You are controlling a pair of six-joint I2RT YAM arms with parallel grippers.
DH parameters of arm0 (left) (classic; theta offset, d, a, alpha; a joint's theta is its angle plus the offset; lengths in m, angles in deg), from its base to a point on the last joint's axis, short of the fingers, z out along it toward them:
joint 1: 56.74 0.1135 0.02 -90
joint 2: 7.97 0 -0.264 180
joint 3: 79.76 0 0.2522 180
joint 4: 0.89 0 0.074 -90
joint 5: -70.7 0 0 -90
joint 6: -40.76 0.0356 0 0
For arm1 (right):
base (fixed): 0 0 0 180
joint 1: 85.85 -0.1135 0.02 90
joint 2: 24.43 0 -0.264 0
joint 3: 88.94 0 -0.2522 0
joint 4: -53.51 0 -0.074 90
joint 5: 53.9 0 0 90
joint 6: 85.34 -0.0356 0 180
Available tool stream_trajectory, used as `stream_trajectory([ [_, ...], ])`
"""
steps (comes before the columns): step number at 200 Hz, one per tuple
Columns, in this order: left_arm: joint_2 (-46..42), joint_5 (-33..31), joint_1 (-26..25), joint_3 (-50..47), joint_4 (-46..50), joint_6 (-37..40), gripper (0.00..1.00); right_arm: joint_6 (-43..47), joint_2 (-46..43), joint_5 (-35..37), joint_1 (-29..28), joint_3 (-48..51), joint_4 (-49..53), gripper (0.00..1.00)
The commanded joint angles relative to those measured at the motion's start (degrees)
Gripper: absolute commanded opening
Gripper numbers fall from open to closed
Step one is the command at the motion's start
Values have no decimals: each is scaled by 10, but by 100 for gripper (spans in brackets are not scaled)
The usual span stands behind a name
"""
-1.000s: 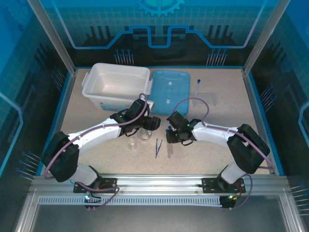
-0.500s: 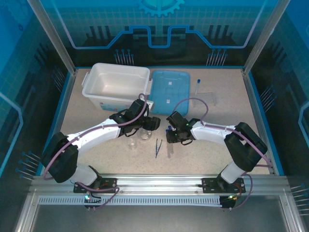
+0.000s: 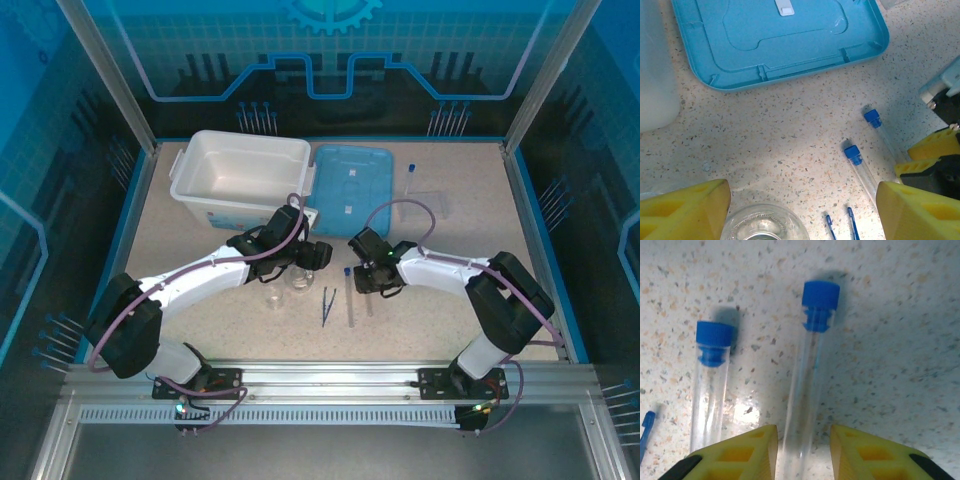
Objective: Organize the chemistry lab equipment
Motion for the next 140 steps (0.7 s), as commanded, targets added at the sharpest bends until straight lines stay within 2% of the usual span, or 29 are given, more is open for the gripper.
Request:
stream_trajectory([
  [1,-12,8,3,-4,-8,-7,78,8,-6,29,10,-21,31,34],
  [94,-7,16,2,-1,-6,-7,78,18,29,58,30,-43,64,32],
  [140,-6,18,2,4,-6,-7,78,26,1,59,42,-36,60,32],
])
